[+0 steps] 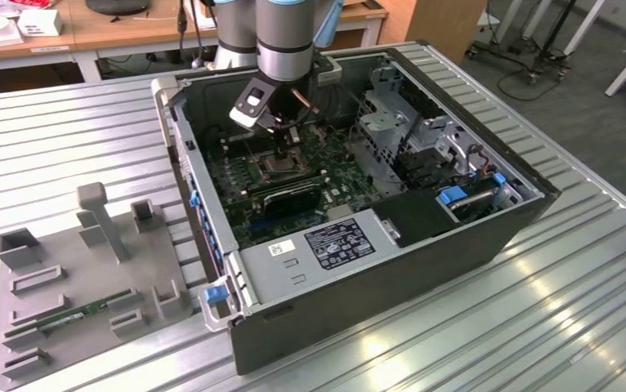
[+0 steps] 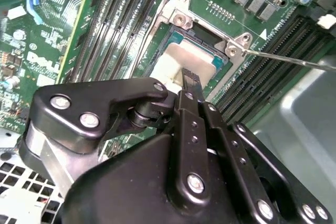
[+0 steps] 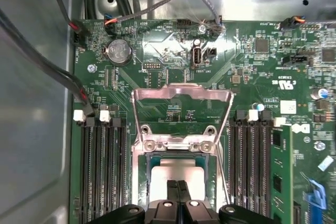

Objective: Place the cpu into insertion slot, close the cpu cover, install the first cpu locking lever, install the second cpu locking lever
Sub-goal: 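Place the cpu into insertion slot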

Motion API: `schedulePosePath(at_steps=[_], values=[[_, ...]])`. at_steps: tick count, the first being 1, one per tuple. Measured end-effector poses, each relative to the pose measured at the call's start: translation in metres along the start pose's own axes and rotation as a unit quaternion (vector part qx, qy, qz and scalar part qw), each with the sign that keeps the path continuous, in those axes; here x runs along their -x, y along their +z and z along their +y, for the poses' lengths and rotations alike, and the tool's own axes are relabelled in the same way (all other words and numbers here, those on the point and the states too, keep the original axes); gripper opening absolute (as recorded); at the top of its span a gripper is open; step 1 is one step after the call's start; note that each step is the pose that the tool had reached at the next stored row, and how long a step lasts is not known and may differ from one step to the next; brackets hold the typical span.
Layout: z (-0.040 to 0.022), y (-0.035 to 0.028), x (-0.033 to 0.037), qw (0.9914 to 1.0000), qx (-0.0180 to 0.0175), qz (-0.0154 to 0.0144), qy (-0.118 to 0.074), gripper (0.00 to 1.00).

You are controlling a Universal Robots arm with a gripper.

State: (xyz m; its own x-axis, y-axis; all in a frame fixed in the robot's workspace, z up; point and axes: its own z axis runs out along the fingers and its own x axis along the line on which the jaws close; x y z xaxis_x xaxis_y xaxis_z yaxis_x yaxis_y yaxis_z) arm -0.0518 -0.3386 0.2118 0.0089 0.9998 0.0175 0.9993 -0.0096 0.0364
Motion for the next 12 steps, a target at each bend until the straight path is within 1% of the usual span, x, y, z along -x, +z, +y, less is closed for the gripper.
schedulePosePath(at_steps=[8, 10, 12], values=[[0.0007, -0.0202, -0.0004, 1.00000, 0.0000, 0.0000, 0.000, 0.11], [0.0009, -0.0238, -0.0004, 1.00000, 0.0000, 0.0000, 0.000, 0.11], [0.0009, -0.0244, -0.0004, 1.00000, 0.0000, 0.0001, 0.000, 0.11]])
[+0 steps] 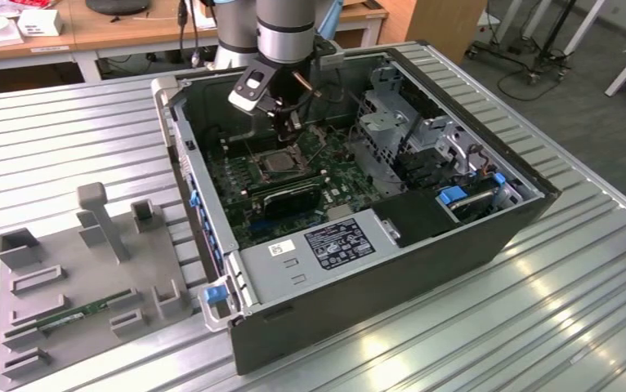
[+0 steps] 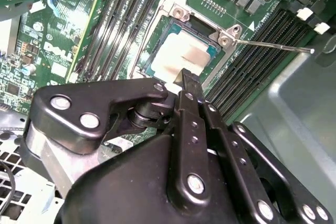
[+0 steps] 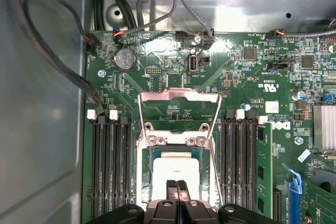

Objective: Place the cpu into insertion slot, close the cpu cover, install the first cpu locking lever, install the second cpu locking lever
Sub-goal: 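Place the cpu into insertion slot, then close the cpu cover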

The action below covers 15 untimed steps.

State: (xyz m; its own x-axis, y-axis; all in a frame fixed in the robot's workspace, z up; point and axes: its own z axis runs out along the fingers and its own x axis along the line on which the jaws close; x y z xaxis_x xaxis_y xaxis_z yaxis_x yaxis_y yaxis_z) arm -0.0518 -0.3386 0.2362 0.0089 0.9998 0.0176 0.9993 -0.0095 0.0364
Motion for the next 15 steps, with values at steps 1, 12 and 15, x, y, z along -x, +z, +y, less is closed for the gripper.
schedulePosePath(at_steps=[1, 12, 15], values=[[0.0000, 0.0000, 0.0000, 1.00000, 0.0000, 0.0000, 0.000, 0.11], [0.0001, -0.0020, 0.0000, 1.00000, -0.0001, -0.0002, 0.000, 0.11], [0.0001, -0.0034, 0.0000, 1.00000, 0.0000, -0.0001, 0.000, 0.11]])
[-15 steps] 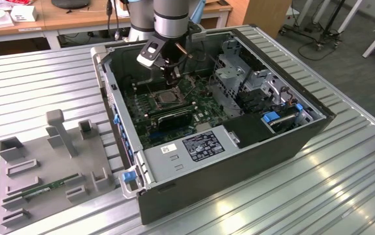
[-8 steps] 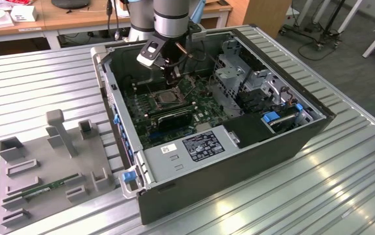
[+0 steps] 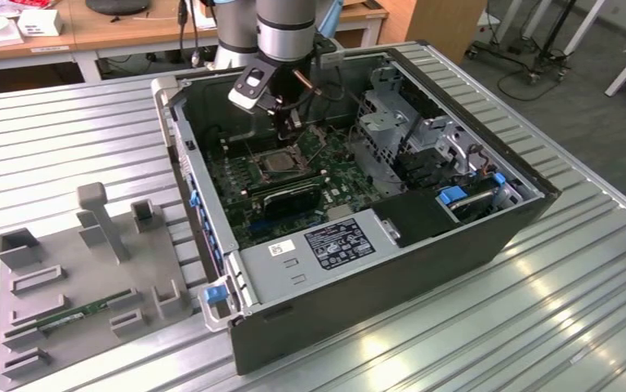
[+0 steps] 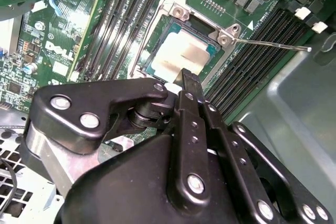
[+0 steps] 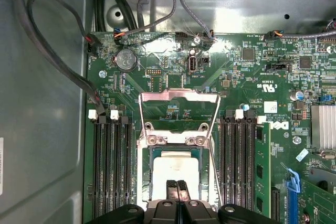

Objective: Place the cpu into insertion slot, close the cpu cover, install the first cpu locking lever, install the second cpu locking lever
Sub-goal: 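Close the cpu cover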

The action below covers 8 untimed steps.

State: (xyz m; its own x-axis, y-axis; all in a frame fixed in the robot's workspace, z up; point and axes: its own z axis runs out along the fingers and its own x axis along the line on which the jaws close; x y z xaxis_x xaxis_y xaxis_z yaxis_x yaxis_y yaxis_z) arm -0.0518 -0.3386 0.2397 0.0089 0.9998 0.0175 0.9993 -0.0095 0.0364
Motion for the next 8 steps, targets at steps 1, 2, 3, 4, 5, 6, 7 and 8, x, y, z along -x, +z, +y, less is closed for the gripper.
schedulePosePath(at_steps=[1, 2, 3, 4, 5, 6, 7, 8], values=[[0.0000, -0.0011, 0.0000, 1.00000, 0.0000, 0.0000, 0.000, 0.11], [0.0001, -0.0023, -0.0001, 1.00000, 0.0000, 0.0000, 0.000, 0.11], [0.0001, -0.0036, -0.0001, 1.00000, 0.0000, 0.0001, 0.000, 0.11], [0.0002, -0.0050, -0.0001, 1.00000, 0.0000, 0.0001, 0.000, 0.11], [0.0002, -0.0063, -0.0001, 1.00000, 0.0000, 0.0001, 0.000, 0.11], [0.0003, -0.0074, -0.0002, 1.00000, 0.0000, 0.0000, 0.000, 0.11], [0.0003, -0.0084, -0.0002, 1.00000, 0.0000, 0.0000, 0.000, 0.11], [0.0004, -0.0095, -0.0002, 1.00000, 0.0000, 0.0001, 0.000, 0.11]])
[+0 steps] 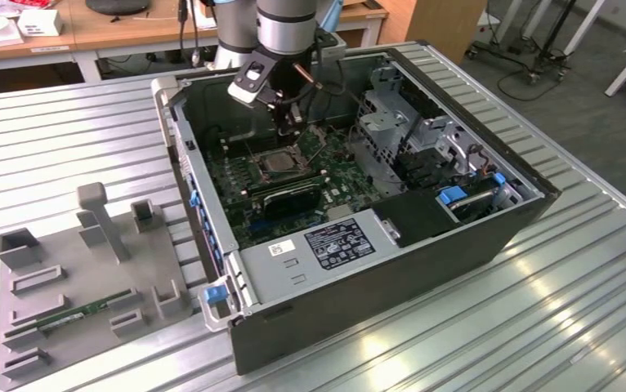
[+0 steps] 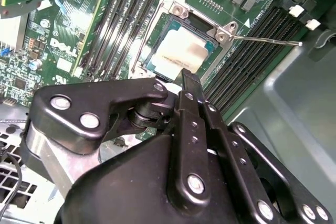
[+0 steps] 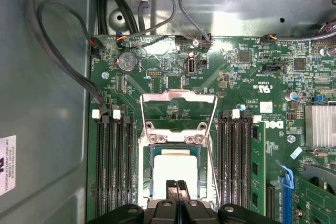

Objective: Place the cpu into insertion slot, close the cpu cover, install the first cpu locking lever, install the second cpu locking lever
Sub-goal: 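Close the cpu cover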

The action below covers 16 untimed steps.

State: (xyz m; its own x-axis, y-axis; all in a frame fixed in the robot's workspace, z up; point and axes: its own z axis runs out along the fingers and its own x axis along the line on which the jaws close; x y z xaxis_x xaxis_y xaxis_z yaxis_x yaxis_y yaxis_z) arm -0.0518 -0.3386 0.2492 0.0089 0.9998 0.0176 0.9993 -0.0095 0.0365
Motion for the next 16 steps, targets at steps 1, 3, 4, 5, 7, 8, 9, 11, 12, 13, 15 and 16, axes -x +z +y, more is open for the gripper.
schedulePosePath(at_steps=[1, 3, 4, 5, 7, 8, 9, 11, 12, 13, 15, 16], values=[[0.0001, -0.0013, 0.0000, 1.00000, 0.0000, 0.0000, 0.000, 0.11], [0.0001, -0.0042, -0.0001, 1.00000, 0.0000, 0.0000, 0.000, 0.11], [0.0002, -0.0056, -0.0001, 1.00000, 0.0000, 0.0000, 0.000, 0.11], [0.0002, -0.0067, -0.0001, 1.00000, 0.0000, 0.0000, 0.000, 0.11], [0.0003, -0.0095, -0.0001, 1.00000, 0.0000, 0.0000, 0.000, 0.11], [0.0004, -0.0110, -0.0002, 1.00000, 0.0000, 0.0000, 0.000, 0.11], [0.0004, -0.0124, -0.0002, 1.00000, 0.0000, 0.0000, 0.000, 0.11], [0.0006, -0.0152, -0.0003, 1.00000, 0.0000, 0.0000, 0.000, 0.11], [0.0006, -0.0159, -0.0003, 1.00000, 0.0000, -0.0001, 0.000, 0.11], [0.0006, -0.0160, -0.0003, 1.00000, 0.0000, 0.0001, 0.000, 0.11], [0.0006, -0.0160, -0.0003, 1.00000, 0.0001, 0.0001, 0.000, 0.11], [0.0006, -0.0160, -0.0003, 1.00000, 0.0000, 0.0001, 0.000, 0.11]])
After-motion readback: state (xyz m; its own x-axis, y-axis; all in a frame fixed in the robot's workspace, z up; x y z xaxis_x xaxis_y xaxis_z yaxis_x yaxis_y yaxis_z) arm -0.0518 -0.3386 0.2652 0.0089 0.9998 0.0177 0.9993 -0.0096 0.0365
